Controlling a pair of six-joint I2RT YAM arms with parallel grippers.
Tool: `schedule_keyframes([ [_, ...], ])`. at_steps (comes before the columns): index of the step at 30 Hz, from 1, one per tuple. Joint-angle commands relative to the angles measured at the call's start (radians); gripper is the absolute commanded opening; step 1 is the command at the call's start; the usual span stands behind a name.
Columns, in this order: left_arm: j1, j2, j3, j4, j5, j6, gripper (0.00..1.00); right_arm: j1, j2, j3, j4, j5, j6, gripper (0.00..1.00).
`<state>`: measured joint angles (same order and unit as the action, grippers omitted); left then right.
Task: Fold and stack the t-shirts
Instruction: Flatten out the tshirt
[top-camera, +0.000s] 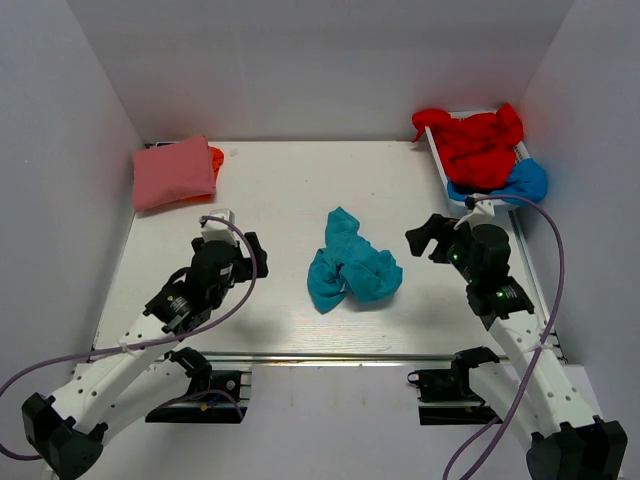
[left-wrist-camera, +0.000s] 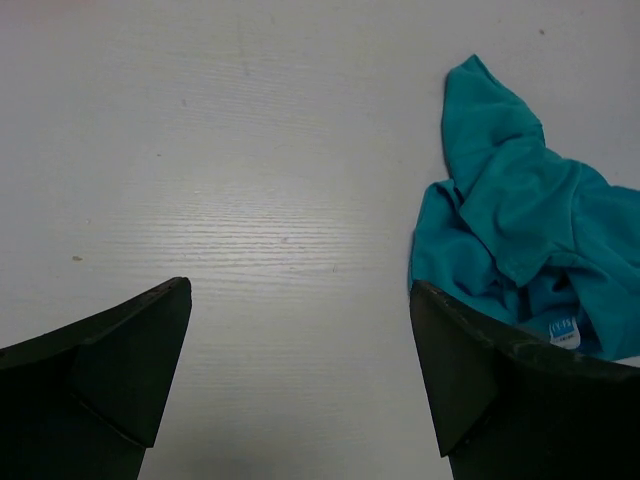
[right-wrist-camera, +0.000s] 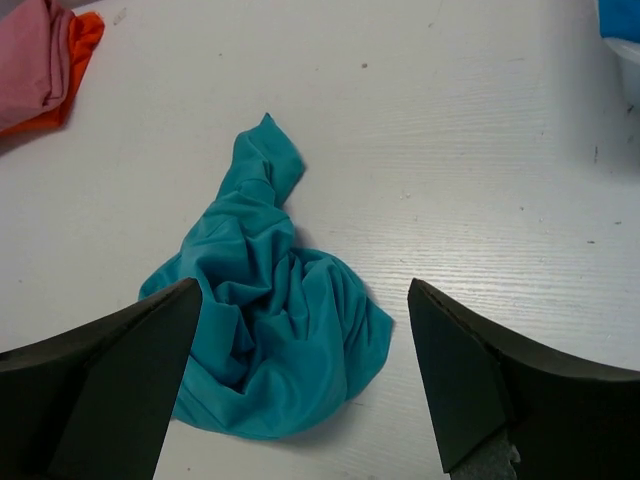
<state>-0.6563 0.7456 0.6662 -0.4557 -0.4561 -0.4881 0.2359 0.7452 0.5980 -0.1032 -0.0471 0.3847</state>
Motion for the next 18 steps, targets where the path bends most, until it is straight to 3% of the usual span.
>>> schedule_keyframes([
  [1,0.003,0.011,0.013,0.037,0.106,0.068,1.00,-0.001,-0.004,-0.017,0.031,-0.011,0.008,0.90],
  [8,-0.006,0.089,-0.031,0.175,0.325,0.181,1.00,0.003,0.035,-0.018,0.056,-0.112,-0.055,0.90],
  [12,-0.006,0.256,-0.042,0.282,0.567,0.226,1.00,0.016,0.143,0.016,0.023,-0.213,-0.110,0.90],
  [18,-0.060,0.552,-0.002,0.370,0.695,0.238,1.00,0.063,0.256,0.060,0.005,-0.293,-0.148,0.90],
])
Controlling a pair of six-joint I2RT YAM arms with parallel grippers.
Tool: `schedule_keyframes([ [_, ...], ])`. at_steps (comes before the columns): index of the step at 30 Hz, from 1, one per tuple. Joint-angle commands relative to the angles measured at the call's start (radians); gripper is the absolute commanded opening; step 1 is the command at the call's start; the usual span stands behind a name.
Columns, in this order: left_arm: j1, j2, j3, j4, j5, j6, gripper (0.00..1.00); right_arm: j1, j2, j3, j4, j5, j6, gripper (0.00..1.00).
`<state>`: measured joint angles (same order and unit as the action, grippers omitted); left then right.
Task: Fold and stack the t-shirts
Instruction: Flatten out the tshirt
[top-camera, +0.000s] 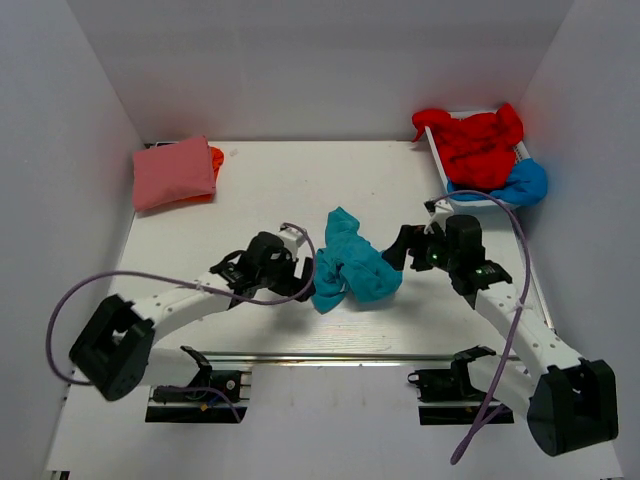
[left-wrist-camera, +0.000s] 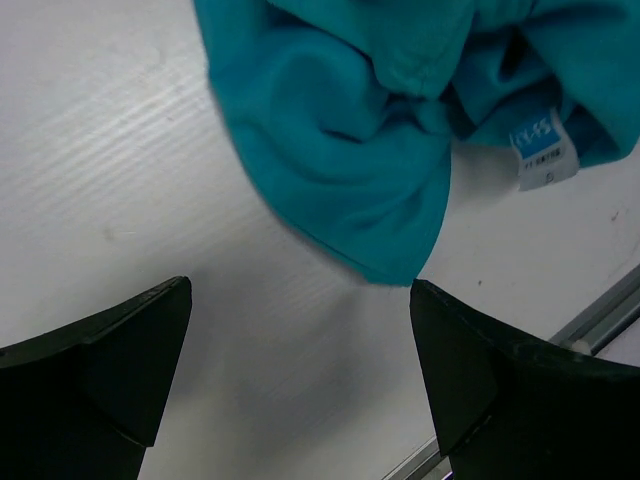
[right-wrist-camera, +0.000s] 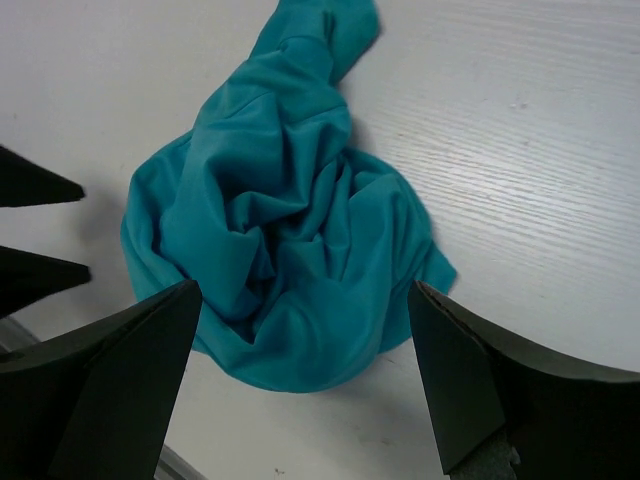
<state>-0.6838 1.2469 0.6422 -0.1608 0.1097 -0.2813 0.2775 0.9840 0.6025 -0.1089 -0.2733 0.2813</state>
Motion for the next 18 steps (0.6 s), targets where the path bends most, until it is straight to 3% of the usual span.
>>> schedule_keyframes([
  [1,-0.033,0.071,0.022,0.098,0.130,0.031,1.00,0.040,0.031,0.065,0.003,-0.066,-0.050,0.90],
  [10,-0.109,0.189,0.022,0.188,0.156,0.031,0.95,0.112,0.140,0.125,0.032,-0.093,-0.036,0.85],
  [17,-0.148,0.289,0.069,0.152,0.021,0.021,0.82,0.144,0.197,0.123,0.087,-0.098,-0.005,0.81],
  [18,-0.148,0.298,0.070,0.152,0.012,0.007,0.72,0.149,0.209,0.125,0.090,-0.099,-0.007,0.81],
])
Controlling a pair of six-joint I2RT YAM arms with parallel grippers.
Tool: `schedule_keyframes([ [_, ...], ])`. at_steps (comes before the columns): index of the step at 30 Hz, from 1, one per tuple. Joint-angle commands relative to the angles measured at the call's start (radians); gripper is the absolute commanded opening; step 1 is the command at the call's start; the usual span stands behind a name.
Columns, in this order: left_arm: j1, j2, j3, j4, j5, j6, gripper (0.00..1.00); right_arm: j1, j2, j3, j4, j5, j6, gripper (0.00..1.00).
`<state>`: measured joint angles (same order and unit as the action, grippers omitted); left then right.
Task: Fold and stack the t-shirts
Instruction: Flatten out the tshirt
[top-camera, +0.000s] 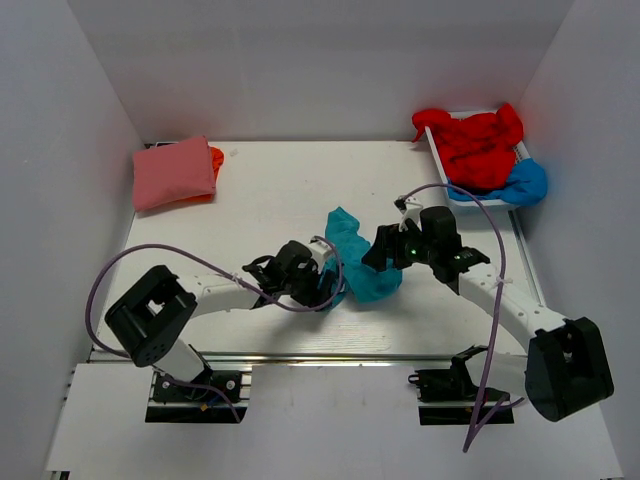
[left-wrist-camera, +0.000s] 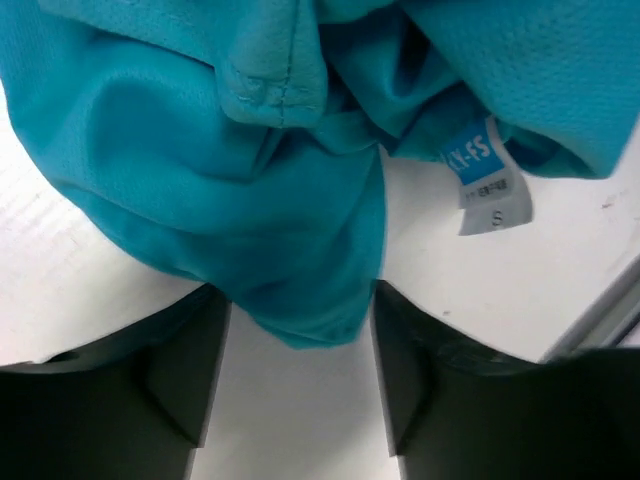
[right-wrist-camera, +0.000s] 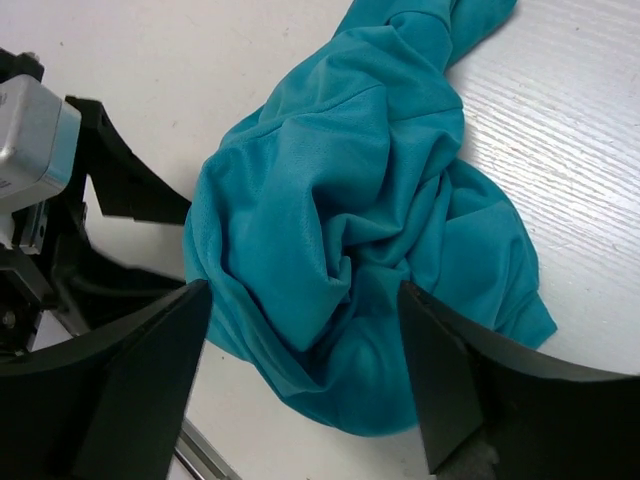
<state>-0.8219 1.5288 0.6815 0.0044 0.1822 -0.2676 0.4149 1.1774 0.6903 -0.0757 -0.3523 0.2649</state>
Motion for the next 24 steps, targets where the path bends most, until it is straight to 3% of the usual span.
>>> schedule_keyframes([
  [1,-0.010,0.025,0.042,-0.014,-0.061,-0.007,0.65,0.013,0.024,0.038,0.063,-0.020,0.011,0.78],
  [2,-0.019,0.039,0.052,-0.014,-0.061,-0.016,0.60,0.016,0.030,0.035,0.063,-0.017,0.022,0.74],
  [3,-0.019,0.039,0.052,-0.003,-0.061,-0.016,0.47,0.018,0.039,0.037,0.092,-0.020,0.023,0.70],
  [5,-0.019,0.048,0.064,-0.003,-0.070,-0.027,0.32,0.016,0.044,0.040,0.102,-0.017,0.034,0.51],
  [6,-0.019,0.048,0.064,-0.013,-0.082,-0.038,0.05,0.016,0.045,0.040,0.111,-0.013,0.039,0.40],
  [7,-0.019,0.039,0.076,-0.024,-0.108,-0.038,0.00,0.019,0.031,0.043,0.123,0.002,0.048,0.31],
  [8,-0.019,0.025,0.076,-0.035,-0.128,-0.048,0.00,0.018,0.027,0.046,0.128,0.018,0.050,0.10],
  [9,-0.019,-0.014,0.076,-0.044,-0.148,-0.048,0.00,0.015,0.019,0.046,0.137,0.051,0.056,0.00],
  [14,-0.010,-0.228,0.076,-0.138,-0.380,-0.099,0.00,0.010,-0.071,0.093,0.108,0.173,0.056,0.00],
  [18,0.003,-0.412,0.136,-0.263,-0.680,-0.119,0.00,0.009,-0.191,0.156,0.044,0.425,0.017,0.00],
  [24,0.003,-0.580,0.259,-0.313,-0.864,-0.068,0.00,0.010,-0.295,0.235,0.050,0.533,-0.081,0.00],
])
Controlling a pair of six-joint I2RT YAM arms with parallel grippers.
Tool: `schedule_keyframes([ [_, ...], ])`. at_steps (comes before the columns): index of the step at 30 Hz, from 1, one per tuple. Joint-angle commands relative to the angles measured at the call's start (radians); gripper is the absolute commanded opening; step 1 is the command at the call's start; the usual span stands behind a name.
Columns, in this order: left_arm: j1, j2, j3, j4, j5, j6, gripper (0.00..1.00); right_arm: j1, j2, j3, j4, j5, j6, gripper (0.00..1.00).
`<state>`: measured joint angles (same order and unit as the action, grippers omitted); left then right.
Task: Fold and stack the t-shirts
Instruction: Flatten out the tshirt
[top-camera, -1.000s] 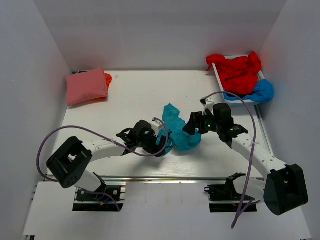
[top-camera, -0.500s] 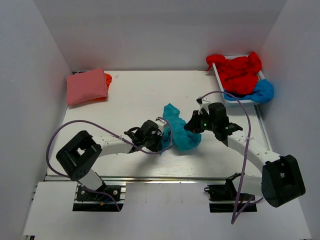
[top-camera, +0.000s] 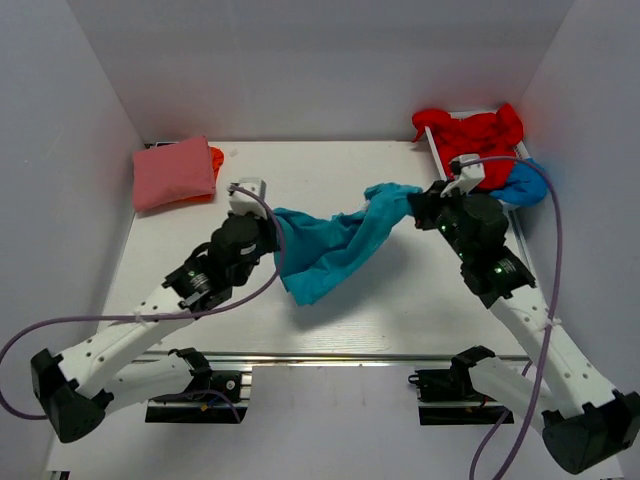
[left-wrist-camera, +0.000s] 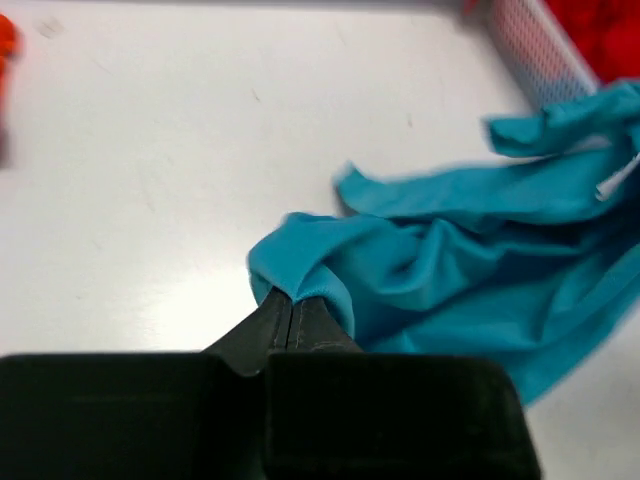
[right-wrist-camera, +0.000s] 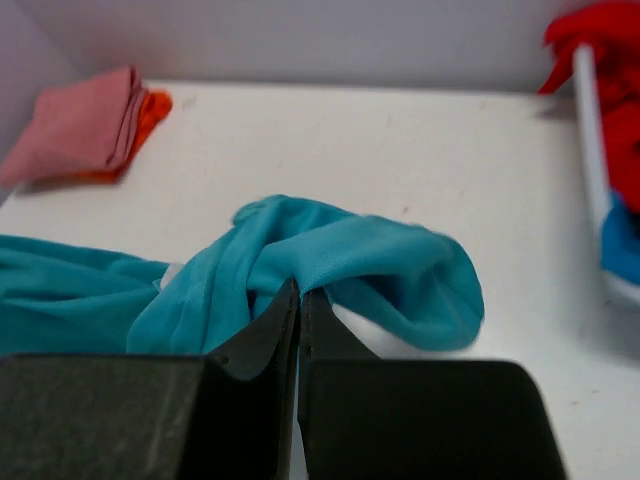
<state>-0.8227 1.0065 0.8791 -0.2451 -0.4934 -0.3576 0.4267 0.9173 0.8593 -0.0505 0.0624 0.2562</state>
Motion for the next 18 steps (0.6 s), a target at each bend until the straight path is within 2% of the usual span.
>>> schedule_keyframes([
  [1,0.004,-0.071,0.101,-0.103,-0.217,0.022,0.00,-0.002,-0.053,0.110,0.012,0.172,-0.080,0.00],
  [3,0.004,-0.094,0.138,-0.147,-0.308,0.022,0.00,-0.002,-0.063,0.141,-0.011,0.218,-0.109,0.00],
  [4,0.004,-0.120,0.153,-0.172,-0.339,0.005,0.00,-0.002,-0.076,0.176,-0.015,0.314,-0.112,0.00],
  [8,0.004,-0.204,0.210,-0.261,-0.505,-0.015,0.00,0.000,-0.136,0.199,-0.012,0.503,-0.141,0.00],
  [11,0.004,-0.271,0.241,-0.313,-0.582,-0.026,0.00,-0.002,-0.195,0.205,0.014,0.565,-0.184,0.00],
  [15,0.004,-0.342,0.290,-0.355,-0.619,-0.026,0.00,0.001,-0.261,0.237,0.006,0.579,-0.218,0.00],
  [18,0.004,-0.381,0.327,-0.340,-0.619,-0.015,0.00,0.001,-0.299,0.274,-0.012,0.505,-0.225,0.00],
])
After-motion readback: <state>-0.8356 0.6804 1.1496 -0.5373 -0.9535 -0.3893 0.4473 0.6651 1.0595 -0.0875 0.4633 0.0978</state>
